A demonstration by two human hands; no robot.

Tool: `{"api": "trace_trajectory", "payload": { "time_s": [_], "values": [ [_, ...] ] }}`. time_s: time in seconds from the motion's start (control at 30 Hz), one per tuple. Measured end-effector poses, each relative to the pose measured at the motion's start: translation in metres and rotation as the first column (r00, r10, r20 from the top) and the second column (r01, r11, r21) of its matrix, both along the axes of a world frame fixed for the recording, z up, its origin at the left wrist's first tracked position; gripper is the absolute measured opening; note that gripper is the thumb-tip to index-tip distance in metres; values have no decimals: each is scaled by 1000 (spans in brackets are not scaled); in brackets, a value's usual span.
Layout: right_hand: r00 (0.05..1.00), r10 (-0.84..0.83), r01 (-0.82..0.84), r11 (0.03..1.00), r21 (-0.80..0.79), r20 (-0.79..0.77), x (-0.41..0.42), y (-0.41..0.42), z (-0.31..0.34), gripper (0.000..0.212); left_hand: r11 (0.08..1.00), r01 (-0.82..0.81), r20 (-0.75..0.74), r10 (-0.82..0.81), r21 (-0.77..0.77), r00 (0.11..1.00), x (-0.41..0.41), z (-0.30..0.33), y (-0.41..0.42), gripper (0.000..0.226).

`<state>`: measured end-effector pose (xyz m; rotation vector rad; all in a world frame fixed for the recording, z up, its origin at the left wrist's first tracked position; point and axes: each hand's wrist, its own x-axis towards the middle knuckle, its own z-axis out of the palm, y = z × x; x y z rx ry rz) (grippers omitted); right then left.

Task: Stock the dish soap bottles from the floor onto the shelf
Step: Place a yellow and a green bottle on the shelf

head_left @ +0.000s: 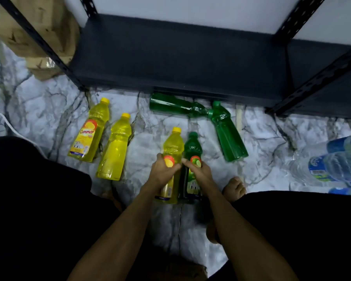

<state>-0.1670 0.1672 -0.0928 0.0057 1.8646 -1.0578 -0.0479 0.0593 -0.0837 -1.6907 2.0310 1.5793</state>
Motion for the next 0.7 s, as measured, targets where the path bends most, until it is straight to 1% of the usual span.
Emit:
{"api": "trace_trajectory", "payload": {
  "time_s": [0.1,0.17,0.23,0.27,0.3,0.33,0.37,0.4,0.43,0.47,0.57,0.6,0.7],
  "values": [
    [998,-5,-2,995,-104,-68,-7,-7,32,47,999,19,-38,-20,-41,999,-11,32,-14,66],
    [988,-3,-21,988,-154,-152,-16,-14,59,48,996,2,-119,-12,-85,993,-19,60,-20,64],
    [973,-4,-40,981,-189,-229,-27,-20,87,51,988,-6,-199,-24,-152,980,-26,91,-25,67],
    [963,-6,-53,976,-210,-270,-33,-23,101,54,984,-4,-229,-37,-176,973,-30,107,-27,73],
    [953,-16,-54,974,-221,-304,-39,-26,116,64,980,1,-251,-52,-198,967,-34,124,-28,80],
    [940,-36,-49,970,-238,-339,-44,-29,132,77,975,6,-264,-66,-220,962,-37,142,-28,88],
    [924,-53,-46,968,-247,-378,-49,-32,146,90,970,6,-276,-75,-242,958,-41,160,-28,89],
    [906,-64,-58,961,-271,-419,-52,-34,161,97,962,4,-298,-88,-271,951,-43,178,-28,85],
    [884,-68,-77,955,-288,-462,-55,-34,178,98,950,-2,-325,-105,-312,940,-45,194,-27,79],
    [860,-79,-93,947,-308,-504,-57,-34,194,94,938,-2,-346,-125,-346,930,-47,210,-26,73],
    [790,-143,-126,914,-386,-596,-62,-29,247,70,907,-15,-385,-164,-422,908,-51,256,-23,65],
    [768,-163,-140,901,-411,-619,-63,-29,263,65,898,-19,-401,-177,-439,899,-53,271,-23,62],
    [713,-202,-183,871,-456,-672,-70,-26,313,64,865,-41,-463,-228,-500,856,-57,315,-24,57]
  ]
}}
